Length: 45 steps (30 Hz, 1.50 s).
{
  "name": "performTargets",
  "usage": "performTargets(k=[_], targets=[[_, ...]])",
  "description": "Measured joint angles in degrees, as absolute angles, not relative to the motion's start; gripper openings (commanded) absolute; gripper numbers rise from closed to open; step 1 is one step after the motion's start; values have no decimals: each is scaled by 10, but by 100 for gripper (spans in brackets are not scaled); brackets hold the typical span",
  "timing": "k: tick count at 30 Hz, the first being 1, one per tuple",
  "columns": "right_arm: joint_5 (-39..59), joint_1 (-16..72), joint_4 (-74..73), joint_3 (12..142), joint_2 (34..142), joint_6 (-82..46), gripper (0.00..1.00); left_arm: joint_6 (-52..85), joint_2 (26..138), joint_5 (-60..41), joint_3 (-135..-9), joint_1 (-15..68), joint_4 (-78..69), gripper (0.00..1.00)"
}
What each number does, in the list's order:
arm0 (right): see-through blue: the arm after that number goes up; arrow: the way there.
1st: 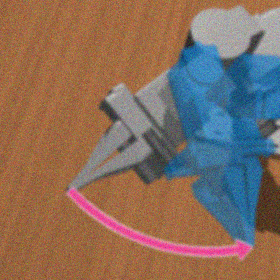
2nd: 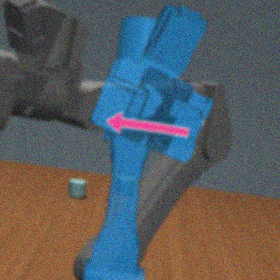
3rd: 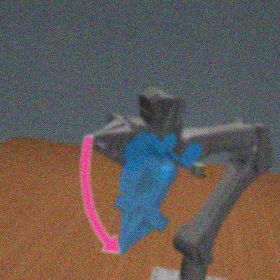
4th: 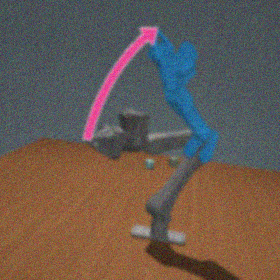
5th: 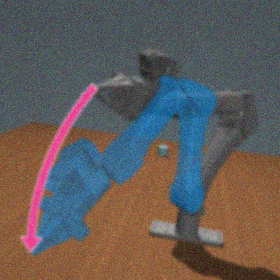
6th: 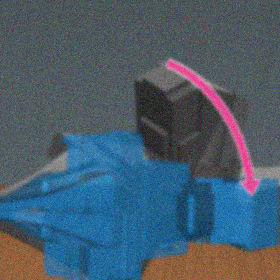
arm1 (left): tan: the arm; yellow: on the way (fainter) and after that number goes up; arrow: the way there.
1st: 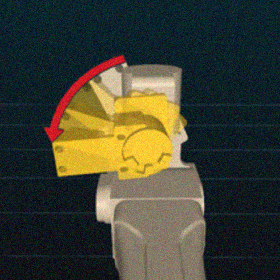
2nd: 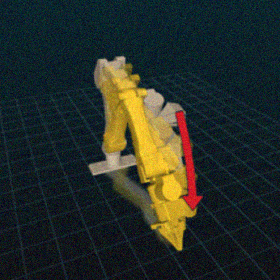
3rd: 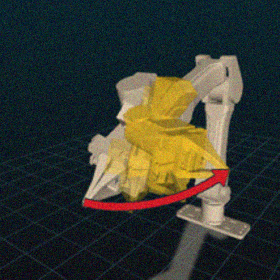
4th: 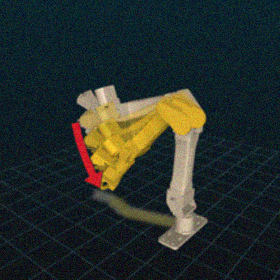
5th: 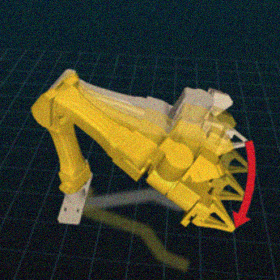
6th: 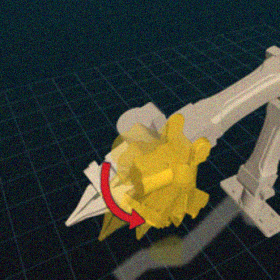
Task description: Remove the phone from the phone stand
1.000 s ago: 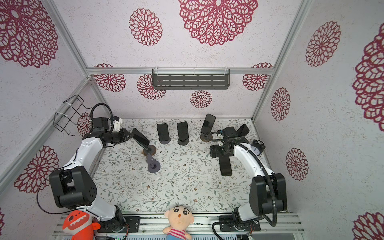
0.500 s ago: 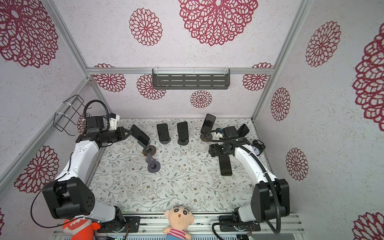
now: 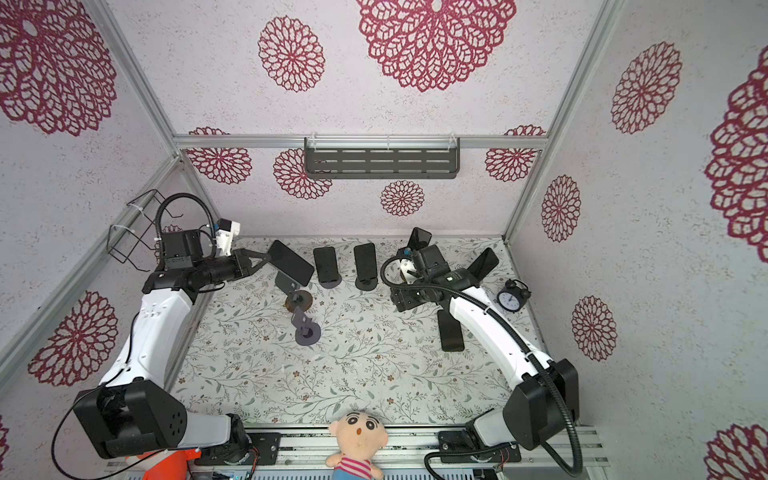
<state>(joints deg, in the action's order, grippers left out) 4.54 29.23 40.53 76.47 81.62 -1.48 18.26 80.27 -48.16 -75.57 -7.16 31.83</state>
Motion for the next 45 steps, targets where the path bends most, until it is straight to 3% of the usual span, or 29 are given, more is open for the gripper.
performTargets(k=[7,17,24,34,45], targets=[[13,346,418,811,821,-28,77,197,841,-517,-755,31,312,0],[-1,402,425,835,837,-56,92,235,910,-552,-733,130,284,0],[-1,420,433,837,875,-73,96,267,947,-574,-732,154,256,0],[7,441,378,837,917,-88,94,285,964,-581,-731,164,247,0],[6,447,357,837,947,-93,83,288,965,-582,-731,164,242,0]])
